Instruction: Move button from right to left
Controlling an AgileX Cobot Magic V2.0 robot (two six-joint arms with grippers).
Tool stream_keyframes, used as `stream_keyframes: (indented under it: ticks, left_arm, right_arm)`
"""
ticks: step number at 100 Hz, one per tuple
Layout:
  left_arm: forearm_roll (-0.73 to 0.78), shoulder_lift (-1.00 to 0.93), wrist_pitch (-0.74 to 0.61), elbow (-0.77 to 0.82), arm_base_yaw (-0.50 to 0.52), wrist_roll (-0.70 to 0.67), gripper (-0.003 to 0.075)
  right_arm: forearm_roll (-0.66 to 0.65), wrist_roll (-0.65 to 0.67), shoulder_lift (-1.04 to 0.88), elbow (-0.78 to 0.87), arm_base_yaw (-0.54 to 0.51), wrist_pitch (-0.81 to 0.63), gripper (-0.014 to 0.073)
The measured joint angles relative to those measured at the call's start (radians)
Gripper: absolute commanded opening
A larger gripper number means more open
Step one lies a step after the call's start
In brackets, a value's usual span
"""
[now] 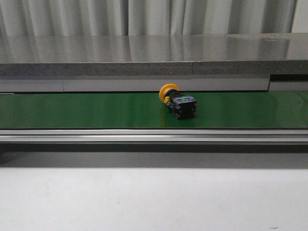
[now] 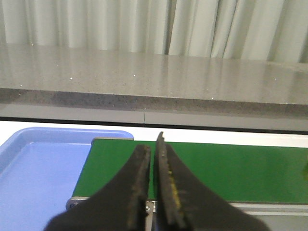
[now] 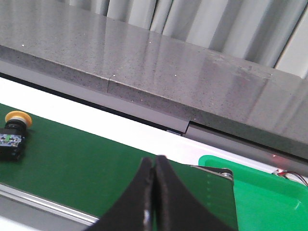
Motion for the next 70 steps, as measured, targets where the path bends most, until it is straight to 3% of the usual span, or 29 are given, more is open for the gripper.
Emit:
stream_keyframes:
  ticks: [41,70]
  left_arm:
    - [-0.032,0.498,0.330,-0.408,0.000,0.000,0.0005]
    - [-0.046,0.771,0.394,-0.592,0.000,0.000,0.0005]
  right_arm:
    - [0.000,0.000,0.000,0.000,0.000,0.000,-0.0059]
    - [0.000,0.000,0.000,0.000,0.000,-0.002,-0.0059]
